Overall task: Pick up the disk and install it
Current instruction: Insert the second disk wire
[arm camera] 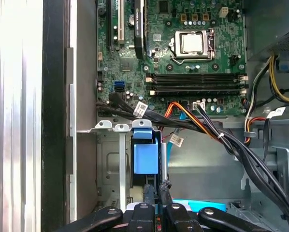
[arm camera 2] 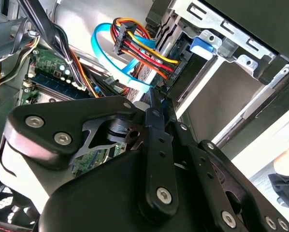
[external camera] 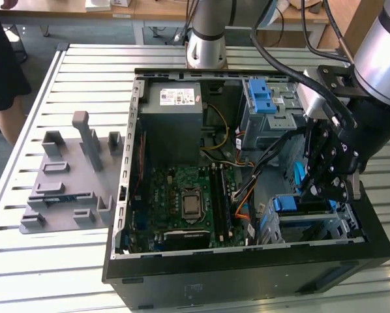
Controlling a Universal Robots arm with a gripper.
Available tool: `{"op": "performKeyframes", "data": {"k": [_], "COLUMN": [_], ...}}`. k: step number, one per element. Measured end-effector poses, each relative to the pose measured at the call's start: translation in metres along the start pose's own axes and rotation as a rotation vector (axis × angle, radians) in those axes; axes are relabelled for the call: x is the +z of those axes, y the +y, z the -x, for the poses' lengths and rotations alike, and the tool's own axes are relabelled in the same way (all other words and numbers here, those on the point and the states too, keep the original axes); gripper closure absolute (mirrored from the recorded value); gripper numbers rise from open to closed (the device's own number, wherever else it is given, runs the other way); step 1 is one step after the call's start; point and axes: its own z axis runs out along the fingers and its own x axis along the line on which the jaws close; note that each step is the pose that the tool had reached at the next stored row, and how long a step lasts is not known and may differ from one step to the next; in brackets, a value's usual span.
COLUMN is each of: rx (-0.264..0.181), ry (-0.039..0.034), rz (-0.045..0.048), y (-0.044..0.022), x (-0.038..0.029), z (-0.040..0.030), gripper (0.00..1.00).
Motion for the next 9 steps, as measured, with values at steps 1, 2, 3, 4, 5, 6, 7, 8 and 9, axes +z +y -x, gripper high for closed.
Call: {"op": "performKeyframes", "data": {"k": [1,2,3,4,5,6,7,8,9], "rx": [0.000,0.000,0.000,0.000,0.000,0.000,0.000,0.000,0.000], "ry": [-0.0001,-0.0003,-0.0005,-0.0007,-0.0011,-0.0015,-0.0020,-0.0022,-0.0024], "rz": [0.0000,0.0000,0.0000,0.0000,0.0000,0.0001,0.0001,0.0001,0.0001], "y": [-0.0002,-0.0005,-0.0007,-0.0009,-0.0011,-0.0014,-0.0016,-0.0019,-0.0023], "x": [0.0001,0.0003,0.0004,0.0005,0.0007,0.0008,0.0010,0.0010,0.0011], "z": [0.0000,0.0000,0.0000,0.0001,0.0001,0.0001,0.0001,0.0001,0.0001], "gripper": [0.84,0.84,0.84,0.84,0.84,0.84,0.84,0.84,0.84]}}
